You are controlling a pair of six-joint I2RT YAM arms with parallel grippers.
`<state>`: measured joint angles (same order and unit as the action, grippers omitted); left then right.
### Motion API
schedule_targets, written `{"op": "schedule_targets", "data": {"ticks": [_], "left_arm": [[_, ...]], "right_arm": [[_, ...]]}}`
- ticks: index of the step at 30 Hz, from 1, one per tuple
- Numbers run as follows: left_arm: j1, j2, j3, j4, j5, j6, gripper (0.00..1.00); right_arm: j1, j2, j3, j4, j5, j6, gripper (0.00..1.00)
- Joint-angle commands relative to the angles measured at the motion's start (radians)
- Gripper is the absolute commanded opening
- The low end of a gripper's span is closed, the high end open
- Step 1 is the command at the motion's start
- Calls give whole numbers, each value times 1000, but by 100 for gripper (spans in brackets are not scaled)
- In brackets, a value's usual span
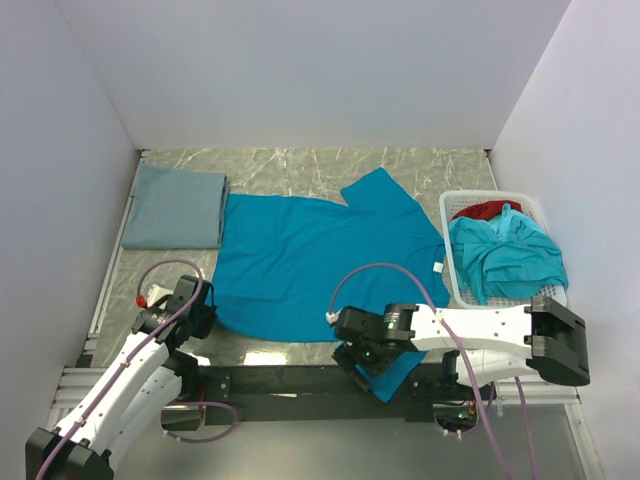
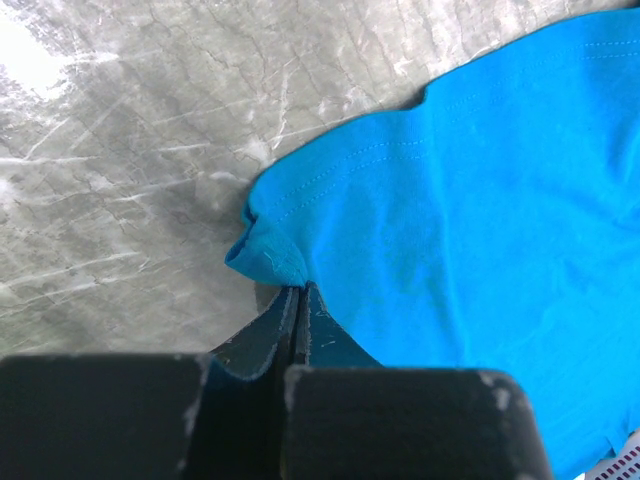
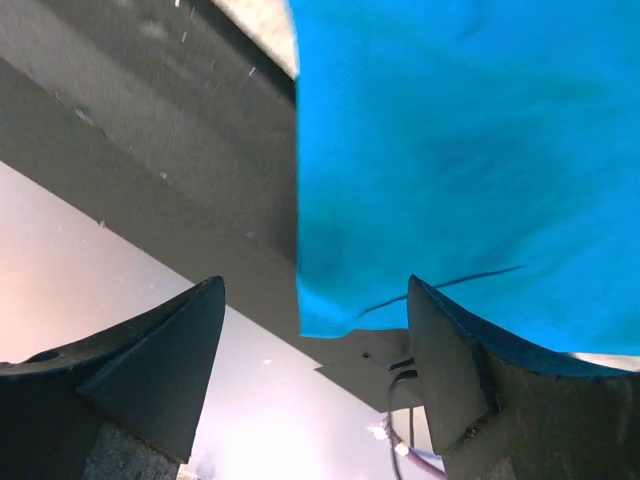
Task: Fold and stack the t-shirts
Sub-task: Fold the tshirt
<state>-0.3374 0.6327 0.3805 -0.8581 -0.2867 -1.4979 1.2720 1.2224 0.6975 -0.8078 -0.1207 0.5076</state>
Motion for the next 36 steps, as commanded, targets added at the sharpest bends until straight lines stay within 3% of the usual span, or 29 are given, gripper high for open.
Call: {"op": "schedule_targets", "data": {"ticks": [1,10,13,14,15,21,29,36], "left_arm": [[-2,4,0,21,-17,27,1],[-2,-5,-9,27,-11,33,1],[-2,-22,-15,21,-14,25,1],[-2,-28,-15,19,-14,22,1],[-2,-31,-15,21,-12,24,1],[-2,-25,0,16,-12,30,1],[-2,-8,24,33,-3,37,1],[-2,22,52,67,4,38,1]], "right_arm": [[61,26,-12,4,9,57,79],[105,118,-69,28,-25,78,68],[112,132,-89,36,-30,85,54],[112,134,-90,35,-19,91,40],[112,134,-87,21,4,98,32],[112,118,-40,-39,107,132,7],[67,14,71,-177,239,164,2],[-157,-83,129,-183,291,100,0]]}}
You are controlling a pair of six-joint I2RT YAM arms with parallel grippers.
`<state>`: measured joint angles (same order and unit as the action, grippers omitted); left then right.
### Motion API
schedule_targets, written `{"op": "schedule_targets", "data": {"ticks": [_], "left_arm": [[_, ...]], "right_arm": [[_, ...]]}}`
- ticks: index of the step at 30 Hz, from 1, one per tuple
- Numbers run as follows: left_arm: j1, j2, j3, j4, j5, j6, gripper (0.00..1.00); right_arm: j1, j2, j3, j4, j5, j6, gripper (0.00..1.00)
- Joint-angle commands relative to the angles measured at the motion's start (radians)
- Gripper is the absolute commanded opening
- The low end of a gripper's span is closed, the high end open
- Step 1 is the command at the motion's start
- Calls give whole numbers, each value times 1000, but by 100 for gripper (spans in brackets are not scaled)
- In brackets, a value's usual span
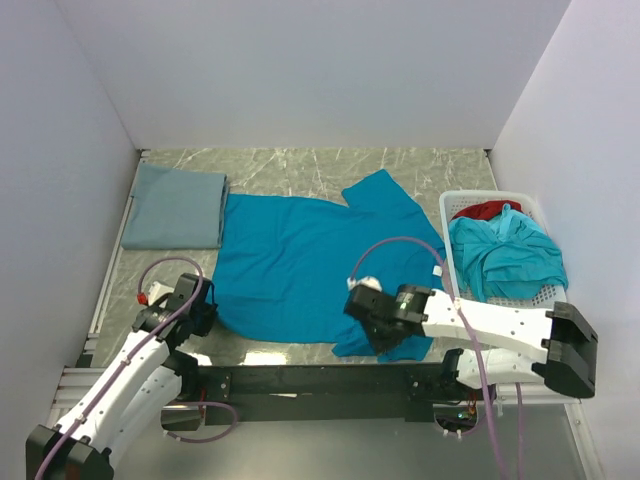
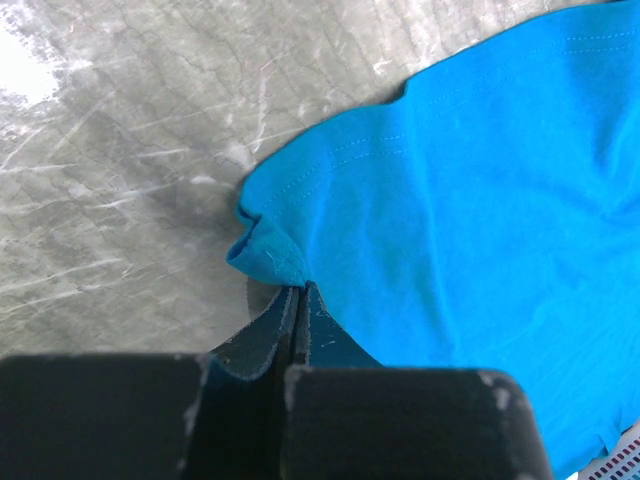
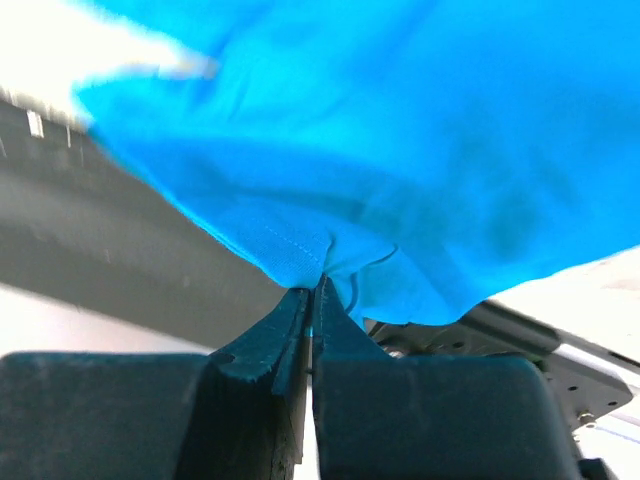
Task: Fold and stack the t-shirts
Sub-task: Fold the tshirt
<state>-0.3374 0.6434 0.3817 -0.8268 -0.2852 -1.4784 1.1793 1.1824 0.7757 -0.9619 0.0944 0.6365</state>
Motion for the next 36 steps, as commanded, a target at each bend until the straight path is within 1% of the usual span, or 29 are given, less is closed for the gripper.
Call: {"op": "schedule_targets", "data": {"ticks": [1,6,8,11,18,24,28,31,36], "left_arm": [[-2,18,57,38,-3,20,1],[-2,55,77,60,-11,27,1],[-2,73,88,80,-20,30,1],[-2,105,101,121,-20,43,1],[-2,193,161,140,-49,58,1],[-2,229,215,135,-95,52,1],[3,249,238,144,-121,52,1],[15,272,256,152,-132,61,1],[44,334,279,207,-105,98,1]], "right_arm": [[-116,-46,63,-21,93,-38,0],[-228,-15,160,2,195,-107,0],[-280,-3,195,3,209,-113,0],[-325,11,238,32,238,-139,0],[-403,43,326,69,332,-175,0],[-474,74,390,101,334,-219,0],[-494,108,433,112,320,-254,0],[-510,138,457,112,338,-264,0],[-549,172,493,127,326,-294,0]]}}
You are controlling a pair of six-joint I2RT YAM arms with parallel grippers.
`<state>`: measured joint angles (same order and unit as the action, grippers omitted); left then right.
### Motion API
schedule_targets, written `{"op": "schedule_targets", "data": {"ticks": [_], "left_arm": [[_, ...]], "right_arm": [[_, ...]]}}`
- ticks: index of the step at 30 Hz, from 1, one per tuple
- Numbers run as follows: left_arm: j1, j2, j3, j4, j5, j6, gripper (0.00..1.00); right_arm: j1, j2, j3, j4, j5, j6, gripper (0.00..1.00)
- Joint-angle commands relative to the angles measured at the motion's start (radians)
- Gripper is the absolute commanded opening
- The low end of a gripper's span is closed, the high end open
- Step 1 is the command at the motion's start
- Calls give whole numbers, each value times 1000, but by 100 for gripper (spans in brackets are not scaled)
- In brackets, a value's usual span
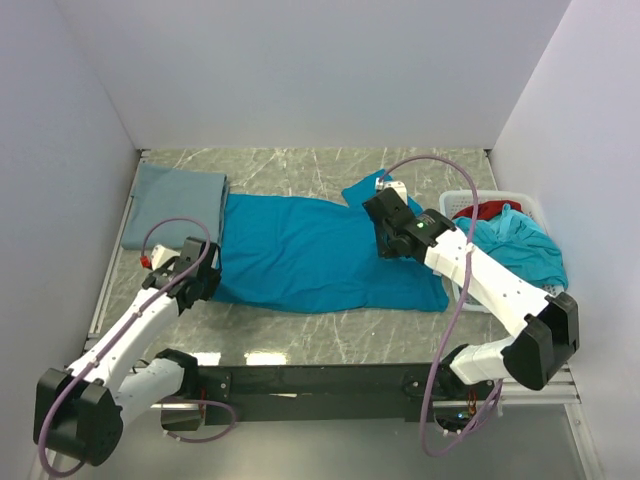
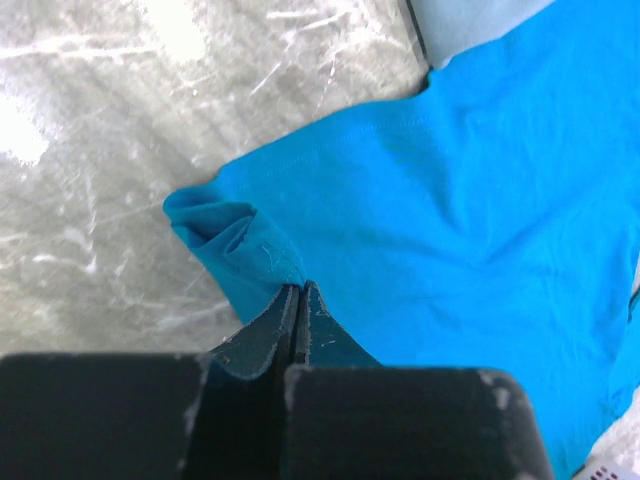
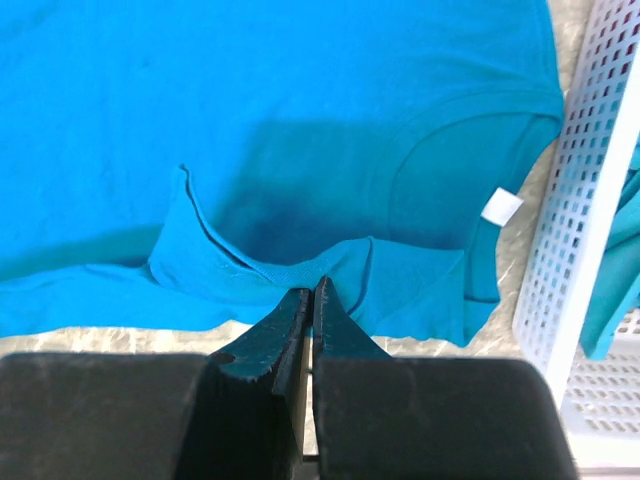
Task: Fold and stack the t-shirts
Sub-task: Fold the tshirt
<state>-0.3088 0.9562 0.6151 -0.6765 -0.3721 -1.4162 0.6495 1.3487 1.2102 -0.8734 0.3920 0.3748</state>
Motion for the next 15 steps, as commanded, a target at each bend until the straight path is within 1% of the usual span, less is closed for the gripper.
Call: {"op": "schedule_targets", "data": {"ticks": [1,9,15], "left_arm": [[28,33,49,63,-13,40,1],[79,136,87,137,42,94,0],[92,190,121,153,16,102,0]], "right_arm": [[-22,10,72,40,27,-37,0],[-85,75,129,36,16,-83,0],[-111,124,167,48,-7,-114,0]]}}
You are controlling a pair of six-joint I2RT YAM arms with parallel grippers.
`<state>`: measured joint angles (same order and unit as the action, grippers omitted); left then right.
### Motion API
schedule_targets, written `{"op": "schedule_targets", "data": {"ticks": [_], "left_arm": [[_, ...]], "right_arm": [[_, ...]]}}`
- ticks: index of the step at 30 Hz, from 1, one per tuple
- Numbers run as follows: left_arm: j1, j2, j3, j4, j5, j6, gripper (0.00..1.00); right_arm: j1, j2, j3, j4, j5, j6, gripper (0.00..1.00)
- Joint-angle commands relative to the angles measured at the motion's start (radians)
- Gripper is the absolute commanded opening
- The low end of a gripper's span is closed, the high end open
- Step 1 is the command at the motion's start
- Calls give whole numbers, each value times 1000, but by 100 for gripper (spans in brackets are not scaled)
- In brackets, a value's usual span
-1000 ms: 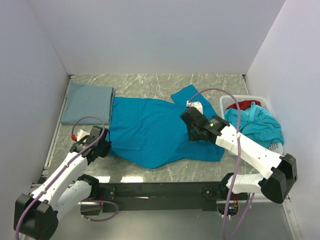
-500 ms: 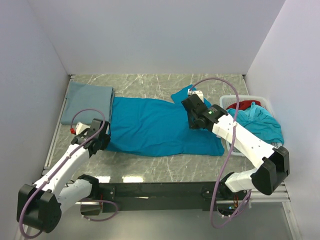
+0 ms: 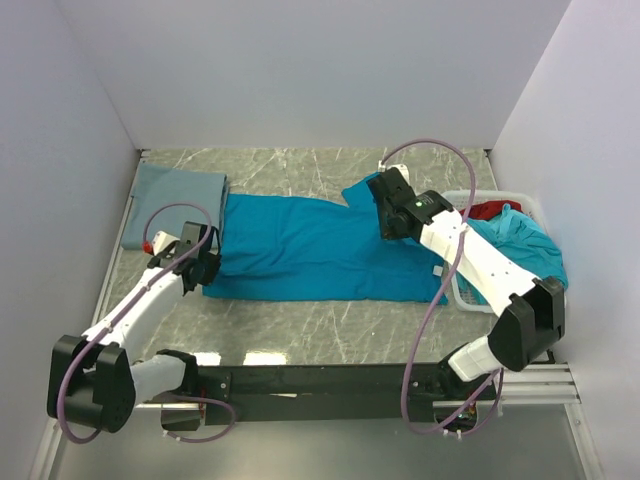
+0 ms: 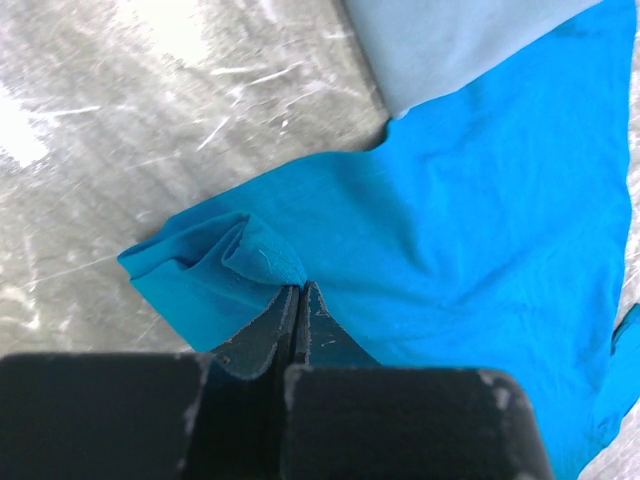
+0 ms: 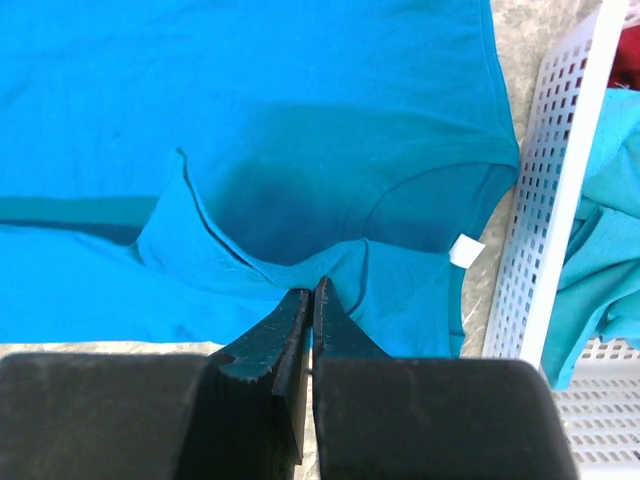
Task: Fold and stack the t-shirts
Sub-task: Fold the tshirt
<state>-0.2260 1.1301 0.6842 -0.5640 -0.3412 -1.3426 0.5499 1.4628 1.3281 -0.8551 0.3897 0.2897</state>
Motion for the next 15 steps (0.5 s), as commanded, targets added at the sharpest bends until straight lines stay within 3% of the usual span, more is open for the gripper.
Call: {"op": "schedule_targets", "data": {"ticks": [1,11,12,14,15], "left_arm": [[14,28,55,44,-16,31,0],[36,125,104,67,-22,69,1],[37,135,109,67,-25,75,4],[40,154,120,81,-19,108,33],[42,155,120,104,-13,121,58]], "right_arm": [[-16,22,57,30,-8,-34,0],[-39,123,120,36,-17,-46,0],[-42,128,125,39,-17,-46,1],[-48,143,126,45,-29,-46,1],[-53,149,128,50,-31,-46,1]]}}
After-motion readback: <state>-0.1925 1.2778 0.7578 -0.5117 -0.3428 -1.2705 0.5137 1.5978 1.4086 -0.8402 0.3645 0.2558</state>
